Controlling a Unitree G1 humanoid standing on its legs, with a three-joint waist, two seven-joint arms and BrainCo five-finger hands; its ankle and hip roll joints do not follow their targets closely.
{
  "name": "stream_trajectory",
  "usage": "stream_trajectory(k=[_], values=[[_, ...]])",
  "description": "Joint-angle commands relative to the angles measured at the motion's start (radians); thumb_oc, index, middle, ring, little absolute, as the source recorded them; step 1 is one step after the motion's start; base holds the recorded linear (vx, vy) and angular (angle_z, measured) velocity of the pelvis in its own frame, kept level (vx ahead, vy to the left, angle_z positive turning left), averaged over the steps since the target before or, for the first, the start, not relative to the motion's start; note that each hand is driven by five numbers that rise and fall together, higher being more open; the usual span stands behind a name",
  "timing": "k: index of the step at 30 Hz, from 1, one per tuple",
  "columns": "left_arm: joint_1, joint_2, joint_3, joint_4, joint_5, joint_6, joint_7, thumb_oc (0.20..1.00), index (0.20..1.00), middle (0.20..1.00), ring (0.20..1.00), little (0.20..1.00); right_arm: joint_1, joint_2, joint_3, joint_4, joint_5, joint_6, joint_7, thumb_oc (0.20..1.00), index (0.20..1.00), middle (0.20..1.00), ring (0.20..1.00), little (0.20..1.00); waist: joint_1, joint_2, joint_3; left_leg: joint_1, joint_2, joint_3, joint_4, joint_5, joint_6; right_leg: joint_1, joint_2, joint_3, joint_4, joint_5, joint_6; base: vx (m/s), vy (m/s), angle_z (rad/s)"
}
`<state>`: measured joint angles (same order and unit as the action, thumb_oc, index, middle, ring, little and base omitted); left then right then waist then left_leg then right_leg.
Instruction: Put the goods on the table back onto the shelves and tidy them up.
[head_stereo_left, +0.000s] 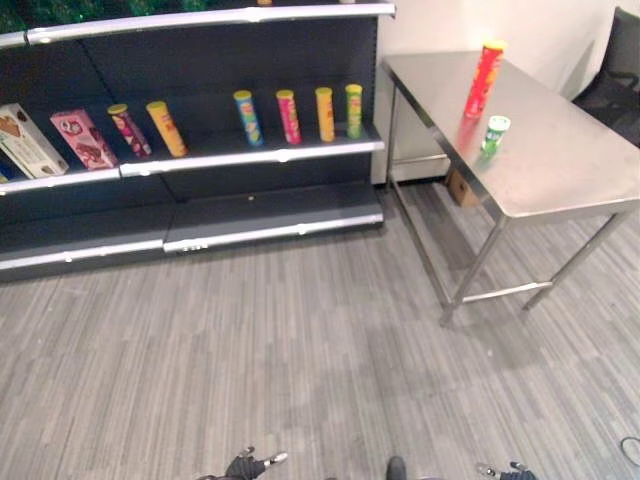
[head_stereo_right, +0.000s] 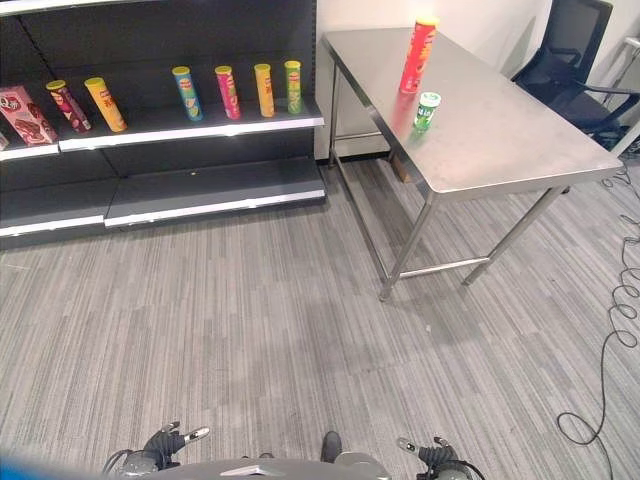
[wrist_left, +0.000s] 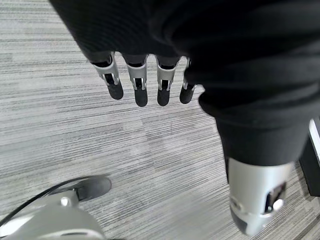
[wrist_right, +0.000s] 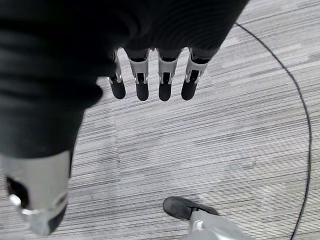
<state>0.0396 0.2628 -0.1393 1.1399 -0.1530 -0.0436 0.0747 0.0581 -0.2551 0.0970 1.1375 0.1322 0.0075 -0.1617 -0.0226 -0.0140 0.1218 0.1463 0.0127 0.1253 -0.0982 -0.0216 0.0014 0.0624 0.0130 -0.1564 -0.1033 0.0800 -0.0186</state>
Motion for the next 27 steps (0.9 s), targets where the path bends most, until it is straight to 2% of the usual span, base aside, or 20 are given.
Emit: stream_trajectory(k=[1,7,22,25,27], values=[[-0.059,0.013,-0.009,0.032,0.007,-0.021,0.000,1.000,1.000,1.000,1.000,1.000,-0.038,-0.015,0.033,0.037,0.024,-0.016,0.004,1.000,1.000,1.000,1.000,1.000,-0.004,-0.016,-0.011,0.004,-0.021,0.019,0.011,-0.083,0.007,0.076,-0.047,-0.007,0.016,-0.150,0.089,0.00,0.000,0.00],[-0.062,0.017,-0.020,0.032,0.024,-0.020,-0.013,1.000,1.000,1.000,1.000,1.000,-0.045,-0.019,0.034,0.038,0.023,-0.014,0.017,1.000,1.000,1.000,1.000,1.000,-0.005,-0.012,-0.010,-0.003,-0.024,0.019,0.011,-0.083,0.010,0.069,-0.050,-0.008,0.016,-0.145,0.092,0.00,0.019,0.00],[-0.059,0.027,-0.025,0.057,0.067,-0.014,0.004,1.000,1.000,1.000,1.000,1.000,-0.062,-0.021,0.052,0.044,-0.001,-0.005,0.020,1.000,1.000,1.000,1.000,1.000,0.009,-0.012,0.010,-0.039,-0.048,0.007,0.011,-0.085,0.044,0.025,-0.065,0.019,0.020,-0.111,0.112,0.00,0.072,-0.05],[-0.065,0.032,-0.025,0.057,0.066,-0.014,0.005,1.000,1.000,1.000,1.000,1.000,-0.071,-0.024,0.048,0.036,0.002,-0.006,0.018,1.000,1.000,1.000,1.000,1.000,0.010,-0.004,0.020,-0.051,-0.054,0.005,0.011,-0.086,0.061,-0.027,-0.073,0.030,0.093,-0.124,0.119,-0.02,0.149,-0.10],[-0.067,0.037,-0.024,0.051,0.061,-0.014,0.005,1.000,1.000,1.000,1.000,1.000,-0.079,-0.028,0.048,0.025,0.003,-0.006,0.018,1.000,1.000,1.000,1.000,1.000,0.011,0.003,0.038,-0.053,-0.060,0.005,0.011,-0.089,0.076,-0.086,-0.080,0.041,0.208,-0.145,0.125,-0.03,0.172,-0.16]])
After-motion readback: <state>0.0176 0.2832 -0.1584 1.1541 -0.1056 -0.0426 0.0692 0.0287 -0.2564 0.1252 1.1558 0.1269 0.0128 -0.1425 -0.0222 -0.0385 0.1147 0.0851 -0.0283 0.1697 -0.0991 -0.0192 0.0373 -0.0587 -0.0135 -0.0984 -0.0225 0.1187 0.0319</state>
